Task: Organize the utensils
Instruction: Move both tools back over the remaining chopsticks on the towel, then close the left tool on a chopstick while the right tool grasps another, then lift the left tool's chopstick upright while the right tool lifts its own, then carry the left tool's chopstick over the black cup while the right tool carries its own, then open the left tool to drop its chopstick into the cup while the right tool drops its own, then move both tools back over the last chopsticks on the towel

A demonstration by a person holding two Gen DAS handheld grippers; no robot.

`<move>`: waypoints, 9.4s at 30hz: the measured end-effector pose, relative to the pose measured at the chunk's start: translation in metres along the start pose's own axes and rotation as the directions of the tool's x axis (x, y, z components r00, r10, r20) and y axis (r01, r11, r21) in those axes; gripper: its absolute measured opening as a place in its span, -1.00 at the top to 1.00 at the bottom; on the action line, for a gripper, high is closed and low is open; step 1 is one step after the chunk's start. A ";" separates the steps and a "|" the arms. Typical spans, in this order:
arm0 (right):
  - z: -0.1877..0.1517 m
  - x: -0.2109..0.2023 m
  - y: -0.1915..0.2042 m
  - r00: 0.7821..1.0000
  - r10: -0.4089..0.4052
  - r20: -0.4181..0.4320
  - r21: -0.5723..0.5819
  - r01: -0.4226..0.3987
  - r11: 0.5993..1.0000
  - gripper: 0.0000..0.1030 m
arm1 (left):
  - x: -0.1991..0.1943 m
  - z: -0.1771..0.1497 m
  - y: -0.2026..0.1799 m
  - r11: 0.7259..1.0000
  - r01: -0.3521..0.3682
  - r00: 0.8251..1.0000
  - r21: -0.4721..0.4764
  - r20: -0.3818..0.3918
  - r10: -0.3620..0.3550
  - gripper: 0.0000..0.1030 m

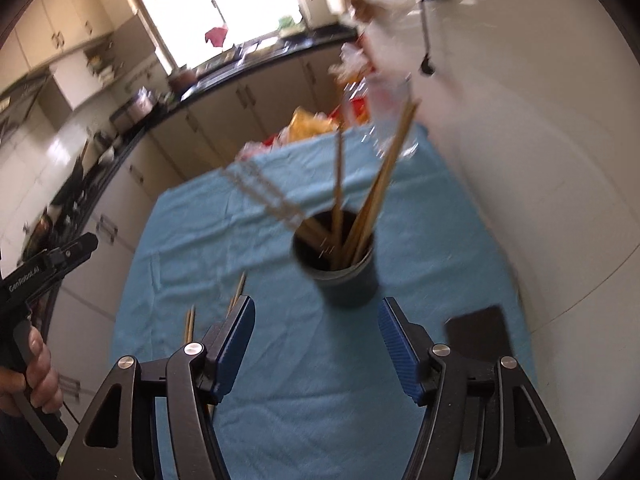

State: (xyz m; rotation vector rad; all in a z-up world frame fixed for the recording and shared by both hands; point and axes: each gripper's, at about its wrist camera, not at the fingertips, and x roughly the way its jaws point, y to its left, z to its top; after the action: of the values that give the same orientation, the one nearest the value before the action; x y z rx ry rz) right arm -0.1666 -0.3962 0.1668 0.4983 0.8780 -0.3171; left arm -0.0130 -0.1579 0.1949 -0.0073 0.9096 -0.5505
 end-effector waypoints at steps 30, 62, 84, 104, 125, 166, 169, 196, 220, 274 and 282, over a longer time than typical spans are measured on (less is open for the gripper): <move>-0.027 0.025 0.020 0.994 -0.008 -0.112 -0.063 0.001 0.998 -0.33 | 0.121 -0.104 0.053 0.998 -0.064 0.936 0.014 -0.346 0.065 0.65; -0.013 0.201 0.104 0.902 0.082 -0.425 0.014 -0.084 0.996 0.37 | 0.093 -0.117 0.093 0.986 -0.158 0.926 0.051 -0.340 0.165 0.85; 0.006 0.249 0.131 0.884 -0.149 -0.443 -0.185 0.072 0.980 0.74 | 0.105 -0.105 0.090 0.984 -0.163 0.926 0.078 -0.332 0.180 0.84; 0.000 0.094 0.121 0.988 0.126 -0.093 -0.138 -0.138 0.981 0.87 | 0.030 -0.069 0.075 0.999 -0.030 0.989 0.012 -0.144 0.031 0.88; -0.010 0.012 0.088 0.977 0.205 0.056 -0.145 -0.195 0.970 0.87 | -0.017 -0.063 0.049 0.997 -0.075 0.997 -0.019 -0.037 0.074 0.88; 0.020 -0.084 -0.087 0.944 0.181 0.276 0.110 -0.218 0.970 0.87 | -0.067 0.004 -0.088 0.993 -0.022 0.994 0.120 0.111 0.008 0.88; 0.017 -0.093 -0.100 0.943 0.159 0.292 0.135 -0.206 0.969 0.87 | -0.066 0.009 -0.104 0.989 0.000 0.994 0.150 0.111 -0.016 0.88; 0.078 -0.094 -0.094 0.919 0.142 0.367 0.088 -0.187 0.978 0.87 | -0.017 0.058 -0.203 0.965 0.063 0.987 0.253 0.128 -0.098 0.88; 0.082 -0.014 -0.084 0.962 0.133 0.237 0.076 -0.155 0.985 0.86 | 0.036 0.044 -0.190 0.971 0.050 0.998 0.235 0.034 -0.059 0.88; 0.024 -0.025 -0.053 0.980 0.171 0.104 0.102 -0.181 0.978 0.27 | -0.034 0.023 -0.060 1.000 -0.023 0.994 -0.007 0.106 0.024 0.46; -0.007 0.006 -0.016 0.993 0.118 -0.012 -0.002 -0.118 0.993 -0.44 | -0.013 -0.019 -0.008 0.994 -0.071 0.997 -0.078 -0.007 0.070 0.12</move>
State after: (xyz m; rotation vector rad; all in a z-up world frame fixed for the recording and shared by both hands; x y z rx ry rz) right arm -0.1748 -0.4060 0.1543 0.5476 0.8566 -0.2050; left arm -0.0373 -0.1546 0.1948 -0.0443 0.9316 -0.4494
